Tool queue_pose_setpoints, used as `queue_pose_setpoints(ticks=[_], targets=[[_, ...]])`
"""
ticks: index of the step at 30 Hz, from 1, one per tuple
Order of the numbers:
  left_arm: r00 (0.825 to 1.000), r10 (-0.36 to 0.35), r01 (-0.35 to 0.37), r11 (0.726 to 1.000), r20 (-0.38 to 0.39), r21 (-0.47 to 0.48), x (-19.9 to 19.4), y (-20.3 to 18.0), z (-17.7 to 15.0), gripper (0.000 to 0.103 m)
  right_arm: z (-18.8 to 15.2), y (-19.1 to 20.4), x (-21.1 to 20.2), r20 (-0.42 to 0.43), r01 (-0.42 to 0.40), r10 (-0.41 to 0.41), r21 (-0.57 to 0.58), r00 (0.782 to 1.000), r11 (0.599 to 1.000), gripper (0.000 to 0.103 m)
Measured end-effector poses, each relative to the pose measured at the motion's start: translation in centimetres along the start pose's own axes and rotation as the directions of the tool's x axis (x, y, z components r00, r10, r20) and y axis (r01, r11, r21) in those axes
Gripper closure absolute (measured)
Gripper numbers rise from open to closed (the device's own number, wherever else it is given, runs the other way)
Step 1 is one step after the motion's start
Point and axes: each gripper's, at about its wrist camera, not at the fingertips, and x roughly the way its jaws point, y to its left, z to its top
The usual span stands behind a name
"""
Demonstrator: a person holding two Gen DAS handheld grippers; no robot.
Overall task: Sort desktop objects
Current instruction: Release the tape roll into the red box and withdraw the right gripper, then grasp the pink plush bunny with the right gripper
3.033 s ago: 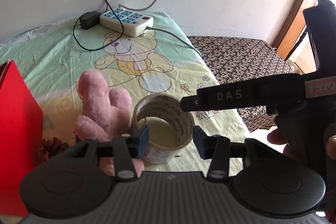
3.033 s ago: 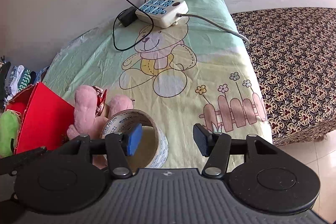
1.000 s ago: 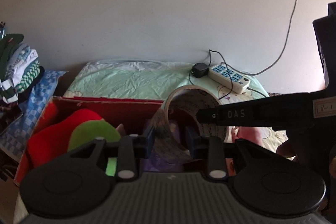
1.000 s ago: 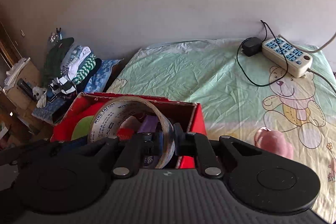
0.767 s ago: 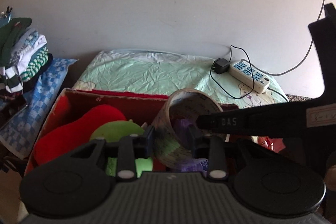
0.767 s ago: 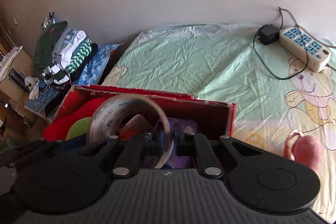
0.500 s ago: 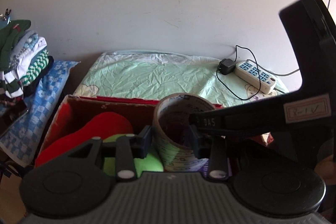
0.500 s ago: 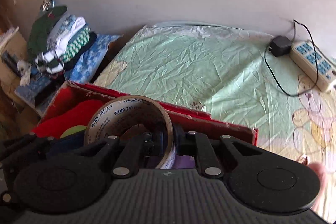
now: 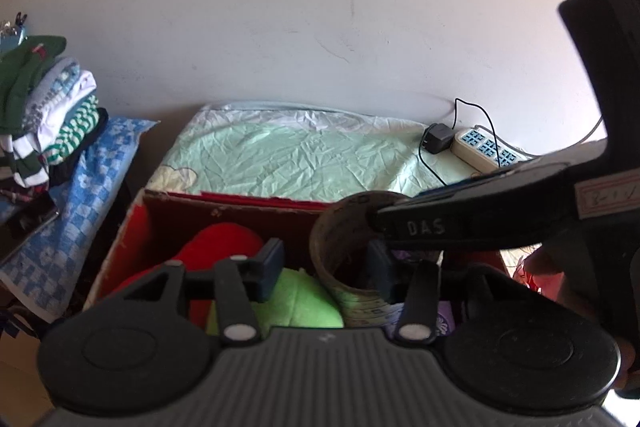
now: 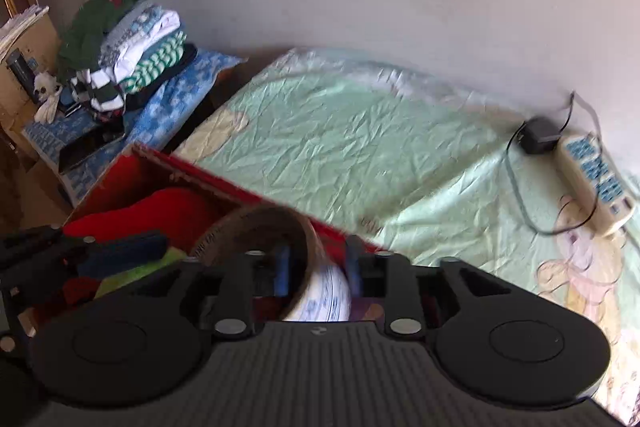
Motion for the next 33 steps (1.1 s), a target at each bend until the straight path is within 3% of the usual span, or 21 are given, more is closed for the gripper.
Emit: queue_pose_setpoints(ticks=[1,3,7,11,13,19,23,31,33], targets=[[1.000,0.004,-0.004,1.000,0.004,-0.005,-0.3,0.2,0.0,0.044,0.1,-0.1,-0.5,0.032,0.005,-0.005,-0.001,0.999,1.000,0.023],[1.000,0.009,-0.009,1.000,0.019,-0.020,-1.2,0.5,0.0,0.044,0.3,-0.4,-1.7,0.087,-0.003,0.002,0.009,0.996,1.000,0.026],[0.999,-0.007,0.008,1.000,0.047,-0.018,-3.4,0.6,-0.2,0.046,0.0,-2.6,-4.7,0.170,-0.077,0.056,0.118,0.984,0.990,0.041],[0.995,-0.058,0.054,0.997,0.080,0.057,-6.1,-1.2,-1.2,0.047,-2.0,-6.4,-8.1,0.215,-0.088,0.035,0.242,0.976,0.966,0.042],[0.992,-0.112,0.106,0.989,0.052,0.103,-6.1,-3.5,-2.4,0.047,-3.9,-9.1,-9.9,0.222,-0.079,0.008,0.315,0.975,0.946,0.042],[0.964,-0.263,0.266,0.936,-0.045,0.229,-6.2,-10.4,-5.8,0.047,-10.9,-15.5,-12.1,0.119,0.006,-0.068,0.459,0.991,0.888,0.042],[0.930,-0.346,0.367,0.881,-0.122,0.300,-6.1,-14.9,-8.2,0.047,-14.5,-17.0,-11.3,0.035,0.050,-0.074,0.452,0.997,0.891,0.042],[0.895,-0.294,0.415,0.823,-0.335,0.388,0.2,-21.8,-14.8,0.048,-21.5,-20.0,-9.4,-0.130,0.130,-0.082,0.422,0.988,0.897,0.045],[0.887,-0.280,0.419,0.823,-0.367,0.384,1.7,-22.7,-15.9,0.051,-22.8,-20.7,-9.0,-0.158,0.135,-0.075,0.417,0.985,0.899,0.059]])
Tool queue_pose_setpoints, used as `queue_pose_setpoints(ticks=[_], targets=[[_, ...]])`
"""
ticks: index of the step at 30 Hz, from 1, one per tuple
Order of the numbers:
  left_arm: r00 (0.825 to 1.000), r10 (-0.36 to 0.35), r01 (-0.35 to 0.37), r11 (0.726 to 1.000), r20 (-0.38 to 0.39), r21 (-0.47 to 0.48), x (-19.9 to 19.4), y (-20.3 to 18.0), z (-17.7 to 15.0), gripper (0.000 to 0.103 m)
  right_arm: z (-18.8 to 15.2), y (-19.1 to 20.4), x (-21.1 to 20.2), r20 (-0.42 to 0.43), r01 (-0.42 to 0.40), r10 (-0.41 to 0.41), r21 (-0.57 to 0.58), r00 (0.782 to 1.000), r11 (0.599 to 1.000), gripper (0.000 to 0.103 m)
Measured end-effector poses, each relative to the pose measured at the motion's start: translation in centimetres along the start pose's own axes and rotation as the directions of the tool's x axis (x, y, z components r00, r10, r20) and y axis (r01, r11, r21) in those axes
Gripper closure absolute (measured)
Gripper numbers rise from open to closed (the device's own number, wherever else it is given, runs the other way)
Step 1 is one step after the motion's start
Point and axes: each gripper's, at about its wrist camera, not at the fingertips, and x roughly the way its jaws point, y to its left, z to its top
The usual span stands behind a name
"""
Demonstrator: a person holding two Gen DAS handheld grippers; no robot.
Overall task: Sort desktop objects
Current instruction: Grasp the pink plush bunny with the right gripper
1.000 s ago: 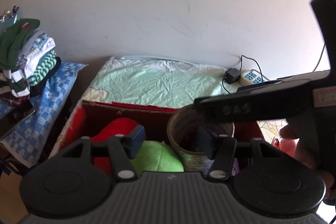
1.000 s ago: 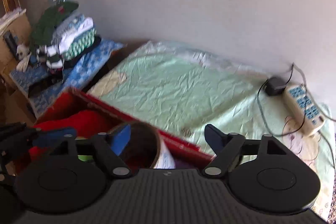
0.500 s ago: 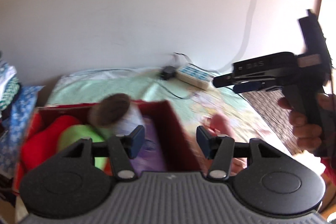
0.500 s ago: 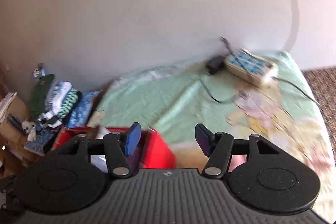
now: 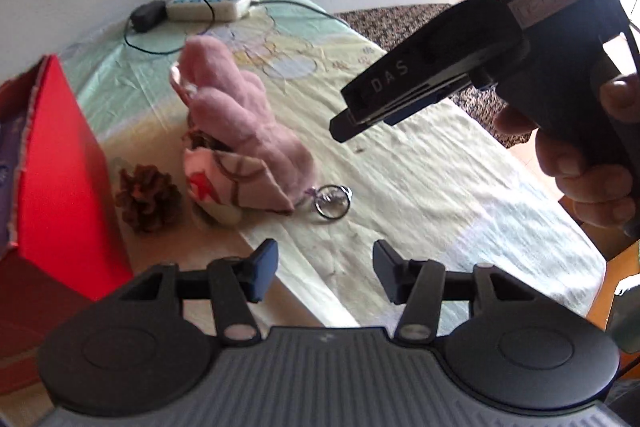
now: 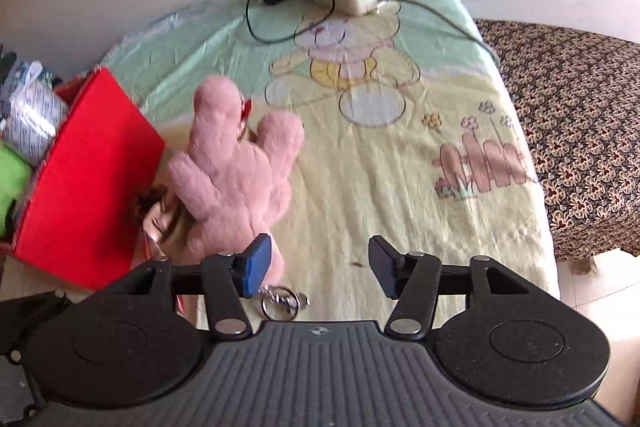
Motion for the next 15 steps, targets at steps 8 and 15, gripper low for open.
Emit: queue_pose_setpoints(ticks=[8,15], targets=[[0.995,0.072,-0.065,0.994,0.074,-0.093,-1.0,0.4,2.0,0.038,2.0,-1.8,0.6,0.017,-0.138,0.138,0.037,0.990,0.990,0.033],[0.985,0.126,-0.107,0.983,0.119,-0.151,-2.2,1.0,3.9,0.034,4.7,2.8,2.2,0.039,-0.171,0.175,-0.090,0.984,0.981,0.022]])
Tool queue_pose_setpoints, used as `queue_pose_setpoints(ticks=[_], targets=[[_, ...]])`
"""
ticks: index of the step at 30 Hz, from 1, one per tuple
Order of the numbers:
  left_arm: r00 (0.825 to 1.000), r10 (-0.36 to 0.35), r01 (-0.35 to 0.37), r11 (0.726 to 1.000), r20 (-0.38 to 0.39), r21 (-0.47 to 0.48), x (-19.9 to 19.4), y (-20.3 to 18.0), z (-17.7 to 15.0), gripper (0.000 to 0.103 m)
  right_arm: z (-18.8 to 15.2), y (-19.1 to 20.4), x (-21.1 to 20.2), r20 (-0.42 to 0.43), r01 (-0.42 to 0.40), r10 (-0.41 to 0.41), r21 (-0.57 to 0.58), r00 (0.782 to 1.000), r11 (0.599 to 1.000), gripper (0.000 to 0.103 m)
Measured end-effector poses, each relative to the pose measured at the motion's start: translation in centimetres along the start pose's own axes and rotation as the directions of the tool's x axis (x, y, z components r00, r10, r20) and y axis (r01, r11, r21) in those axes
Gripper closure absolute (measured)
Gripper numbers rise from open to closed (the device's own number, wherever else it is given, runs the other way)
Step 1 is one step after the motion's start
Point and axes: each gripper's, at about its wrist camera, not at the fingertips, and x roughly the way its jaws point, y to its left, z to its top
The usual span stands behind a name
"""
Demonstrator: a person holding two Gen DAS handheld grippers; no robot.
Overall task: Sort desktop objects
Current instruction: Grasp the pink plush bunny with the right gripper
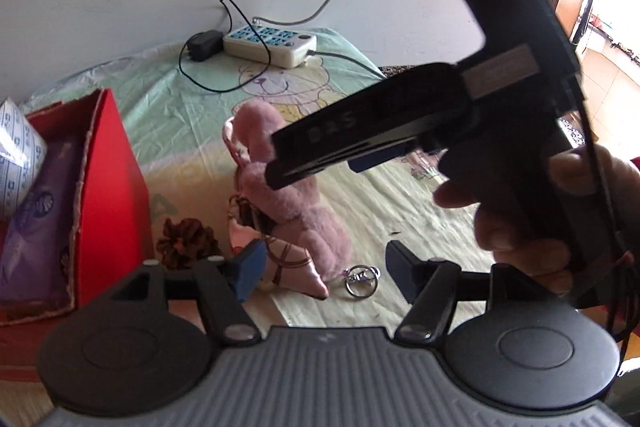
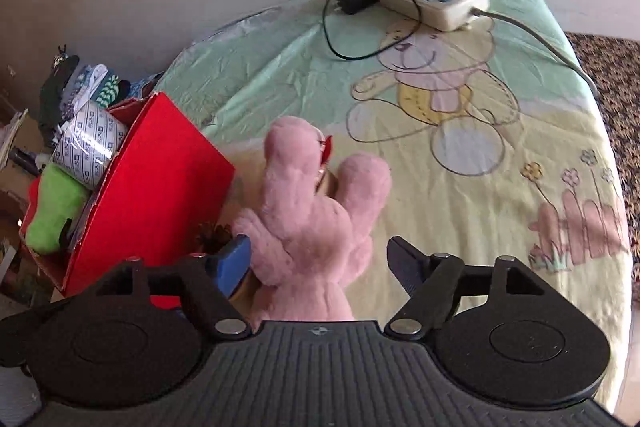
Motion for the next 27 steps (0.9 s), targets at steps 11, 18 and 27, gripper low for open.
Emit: queue_pose_setpoints(ticks=[11,18,27], targets=[[0.999,0.031,-0.032,0.999,0.015,0.038,1.4,-0.8,1.8,0.034,0.1,-2.8,1.1,-0.035,-0.039,0.042,0.099,0.998,0.994,0.024],[0.999,-0.013,0.014,0.999,-0.029,0.034,3.8,-1.3,1.5,0.034,-0.9,-6.1,-0.2,-0.043,-0.016,0.025,0.197,0.999,0.980,0.048],[0.997,0.025,-0.025,1.000,-0.075,0.004,5.3,0.0,1.0,0.034,1.8,0.6,-0.4,0.048,-0.051,0.051,-0.002,0.998,0.999,0.020]])
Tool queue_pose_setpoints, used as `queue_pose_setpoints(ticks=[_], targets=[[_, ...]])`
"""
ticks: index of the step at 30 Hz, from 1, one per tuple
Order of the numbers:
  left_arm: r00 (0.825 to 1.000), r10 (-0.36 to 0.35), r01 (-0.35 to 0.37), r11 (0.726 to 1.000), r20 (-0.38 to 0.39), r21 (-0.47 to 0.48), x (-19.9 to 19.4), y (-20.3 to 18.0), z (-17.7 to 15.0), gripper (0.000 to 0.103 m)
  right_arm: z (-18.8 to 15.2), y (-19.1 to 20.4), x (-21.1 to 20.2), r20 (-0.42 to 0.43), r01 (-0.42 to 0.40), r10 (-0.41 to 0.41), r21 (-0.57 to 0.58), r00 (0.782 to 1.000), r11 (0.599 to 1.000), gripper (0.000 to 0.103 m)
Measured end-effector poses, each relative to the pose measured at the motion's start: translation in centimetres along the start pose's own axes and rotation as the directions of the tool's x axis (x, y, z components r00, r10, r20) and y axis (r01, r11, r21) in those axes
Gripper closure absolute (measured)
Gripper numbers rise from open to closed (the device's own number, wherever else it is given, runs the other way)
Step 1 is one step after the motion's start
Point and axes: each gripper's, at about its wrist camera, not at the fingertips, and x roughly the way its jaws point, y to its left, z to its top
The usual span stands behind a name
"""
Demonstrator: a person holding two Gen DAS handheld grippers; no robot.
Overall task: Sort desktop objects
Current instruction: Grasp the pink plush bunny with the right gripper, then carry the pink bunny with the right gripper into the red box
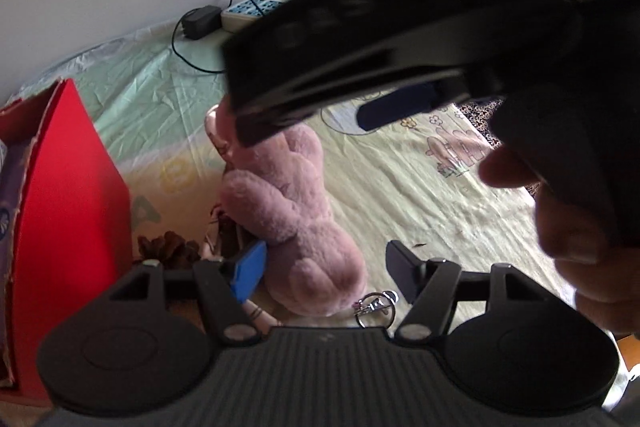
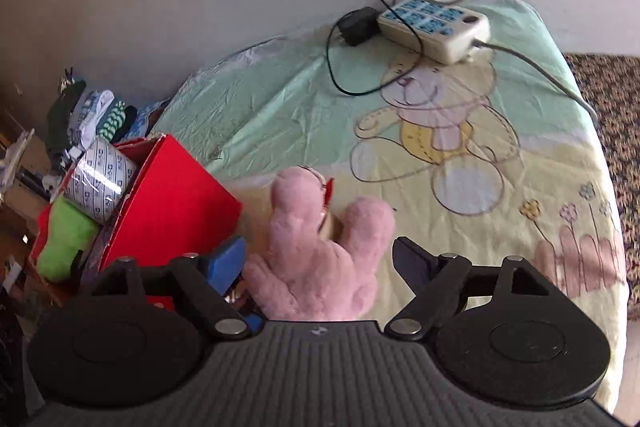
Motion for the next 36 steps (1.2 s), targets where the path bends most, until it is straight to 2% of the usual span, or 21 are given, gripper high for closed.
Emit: queue_pose_setpoints(ticks=[1,3,5,6,8,11,12,13,15,17,18,20,25,26,27,32,36], targets=[[1.000,0.002,-0.002,1.000,-0.005,0.005,0.2,-0.1,-0.1,0.038,0.3,1.0,0.8,-0.005,0.017,-0.017,-0.039,1.000,0.999,0.020],[1.000,0.001,-0.001,1.000,-0.005,0.014,0.4,-0.4,-0.2,0.036,0.6,1.7,2.3,-0.031,0.051,-0.054,-0.088,0.998,0.995,0.020],[1.000,0.000,0.000,1.000,-0.006,0.022,0.6,-0.6,-0.4,0.036,0.6,1.2,3.5,-0.075,0.072,-0.077,-0.072,0.994,0.995,0.023],[1.000,-0.001,0.001,1.000,-0.006,0.026,0.7,-0.7,-0.4,0.036,0.6,0.4,3.8,-0.094,0.062,-0.066,-0.047,0.993,0.997,0.036],[1.000,-0.002,0.002,0.999,-0.007,0.034,0.9,-0.9,-0.6,0.036,0.5,-1.2,4.1,-0.128,0.033,-0.031,0.011,0.991,0.999,0.047],[1.000,-0.004,0.005,0.999,-0.007,0.047,1.2,-1.3,-0.7,0.034,0.1,-3.1,3.0,-0.127,0.010,-0.002,0.067,0.992,0.998,0.055],[1.000,-0.007,0.007,0.998,-0.002,0.059,1.4,-1.7,-0.5,0.031,-0.1,-3.4,2.5,-0.125,0.019,-0.010,0.071,0.992,0.997,0.056],[1.000,-0.009,0.009,0.998,0.000,0.067,1.5,-2.1,-0.3,0.026,-0.2,-3.6,2.1,-0.123,0.030,-0.021,0.072,0.992,0.997,0.057],[1.000,-0.007,0.008,0.996,-0.007,0.083,2.3,-2.7,0.1,0.026,-0.5,-4.0,1.3,-0.120,0.050,-0.040,0.081,0.992,0.995,0.057],[0.999,0.020,-0.017,0.994,-0.032,0.110,3.5,-3.0,0.4,0.036,-0.7,-4.5,1.0,-0.128,0.058,-0.046,0.095,0.991,0.994,0.056],[0.998,0.035,-0.029,0.992,-0.043,0.122,4.1,-3.2,0.5,0.046,-0.8,-4.6,1.1,-0.137,0.068,-0.054,0.099,0.989,0.993,0.048],[0.997,0.041,-0.034,0.992,-0.057,0.120,4.7,-2.9,0.4,0.047,-0.9,-4.8,1.5,-0.151,0.082,-0.065,0.112,0.986,0.990,0.032],[0.997,0.032,-0.026,0.996,-0.068,0.090,4.6,-2.6,0.5,0.049,-1.1,-5.4,1.9,-0.161,0.057,-0.029,0.173,0.987,0.983,0.039],[0.997,0.035,-0.029,0.995,-0.067,0.092,4.5,-2.8,0.4,0.049,-1.1,-5.3,1.4,-0.149,0.050,-0.023,0.175,0.989,0.983,0.045],[0.997,0.036,-0.030,0.995,-0.065,0.096,4.4,-3.0,0.4,0.049,-1.1,-5.2,0.8,-0.134,0.042,-0.018,0.175,0.991,0.984,0.058],[0.999,0.015,-0.011,0.996,-0.050,0.090,3.9,-4.3,0.6,0.050,-1.0,-4.7,-2.4,-0.056,0.002,0.008,0.171,0.998,0.985,0.061],[0.999,0.012,-0.016,0.993,0.033,0.119,0.6,-5.8,1.4,0.051,-0.9,-4.3,-4.9,0.006,-0.029,0.029,0.167,1.000,0.986,0.062]])
